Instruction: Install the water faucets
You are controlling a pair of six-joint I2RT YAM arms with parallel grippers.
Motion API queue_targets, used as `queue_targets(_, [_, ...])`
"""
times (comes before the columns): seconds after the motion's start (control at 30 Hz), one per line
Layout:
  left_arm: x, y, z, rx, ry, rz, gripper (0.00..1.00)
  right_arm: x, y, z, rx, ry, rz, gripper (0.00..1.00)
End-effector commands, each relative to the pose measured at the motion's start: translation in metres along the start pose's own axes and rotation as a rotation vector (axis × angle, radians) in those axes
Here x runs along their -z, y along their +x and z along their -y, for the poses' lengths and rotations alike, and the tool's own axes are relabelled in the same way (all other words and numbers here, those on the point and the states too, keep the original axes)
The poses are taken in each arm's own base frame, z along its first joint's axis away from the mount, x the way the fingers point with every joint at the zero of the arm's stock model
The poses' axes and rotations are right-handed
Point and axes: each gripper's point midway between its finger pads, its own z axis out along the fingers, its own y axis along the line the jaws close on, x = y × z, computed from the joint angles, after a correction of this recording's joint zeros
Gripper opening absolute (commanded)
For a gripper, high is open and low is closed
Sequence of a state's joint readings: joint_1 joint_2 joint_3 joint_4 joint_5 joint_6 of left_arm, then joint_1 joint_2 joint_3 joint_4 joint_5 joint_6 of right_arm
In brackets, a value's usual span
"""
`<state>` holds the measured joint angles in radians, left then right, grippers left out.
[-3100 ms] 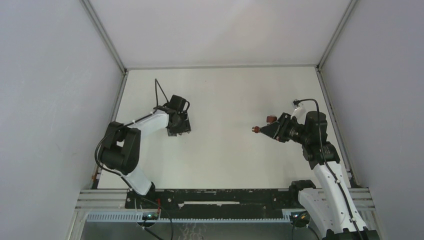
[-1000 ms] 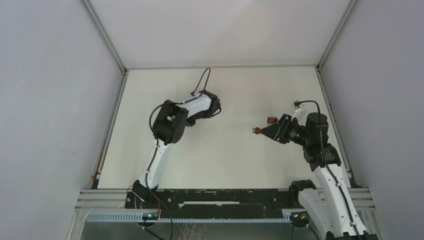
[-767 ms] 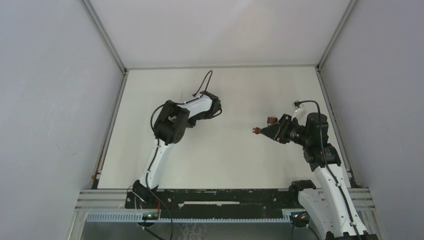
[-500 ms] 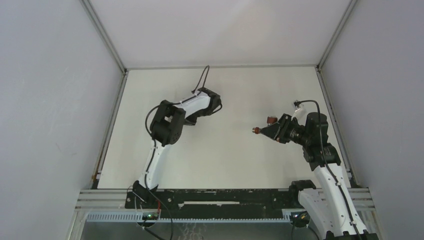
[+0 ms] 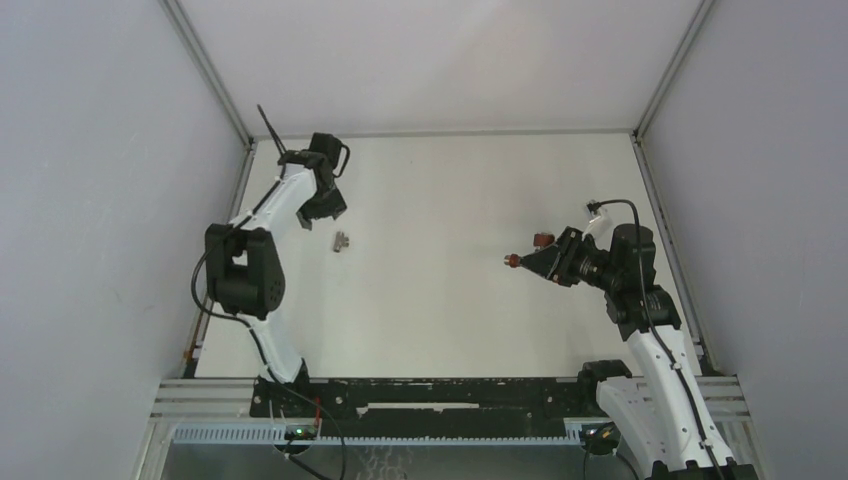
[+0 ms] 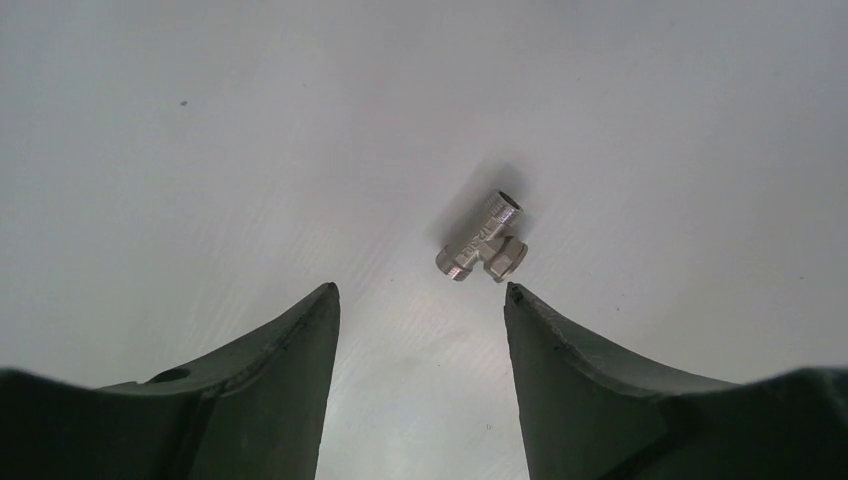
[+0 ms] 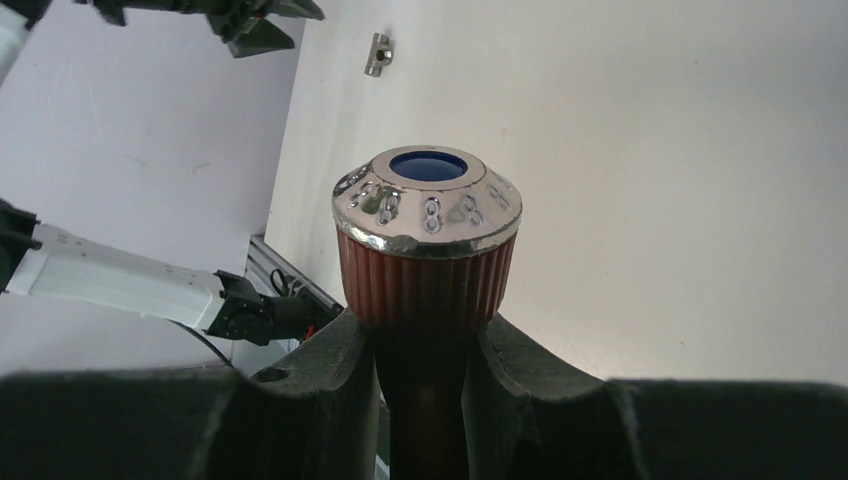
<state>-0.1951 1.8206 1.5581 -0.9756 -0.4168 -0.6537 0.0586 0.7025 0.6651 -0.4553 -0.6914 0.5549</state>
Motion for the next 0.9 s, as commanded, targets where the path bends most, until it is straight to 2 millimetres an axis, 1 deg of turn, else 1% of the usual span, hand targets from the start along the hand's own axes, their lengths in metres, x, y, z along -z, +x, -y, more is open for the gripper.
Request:
queue_targets(0.0, [-0.026,0.012,0.029,-0.038,0.039,-0.081,0.65,0.005,-0.023,-0.023,0.069,-0.065,0.065,0.00])
queue_targets(0.07, [-0.037,0.010,0.033,-0.083,0.028,-0.097,0.65,0.006,-0.023,-0.023,0.070,-0.064,0.068,0.00])
queue_targets(0.23, [-0.059,0.013,0.036,-0.160,-0.004,-0.146,0.61,0.006,-0.022,-0.021,0.071,-0.053,0.067,0.00])
queue_targets(0.43, [-0.078,0.016,0.036,-0.186,-0.037,-0.175,0.53,0.006,-0.023,-0.022,0.071,-0.059,0.070,0.00])
queue_targets(0.57, [-0.079,0.015,0.033,-0.184,-0.052,-0.188,0.47,0.007,-0.023,-0.022,0.072,-0.058,0.070,0.00])
queue_targets(0.67, [-0.077,0.021,0.030,-0.183,-0.045,-0.199,0.48,0.007,-0.022,-0.021,0.071,-0.052,0.071,0.00])
queue_targets(0.77, [-0.075,0.028,0.031,-0.192,-0.015,-0.217,0.49,0.007,-0.022,-0.021,0.068,-0.053,0.069,0.00])
queue_targets(0.87, [-0.073,0.037,0.037,-0.194,0.037,-0.247,0.49,0.006,-0.023,-0.023,0.069,-0.060,0.071,0.00])
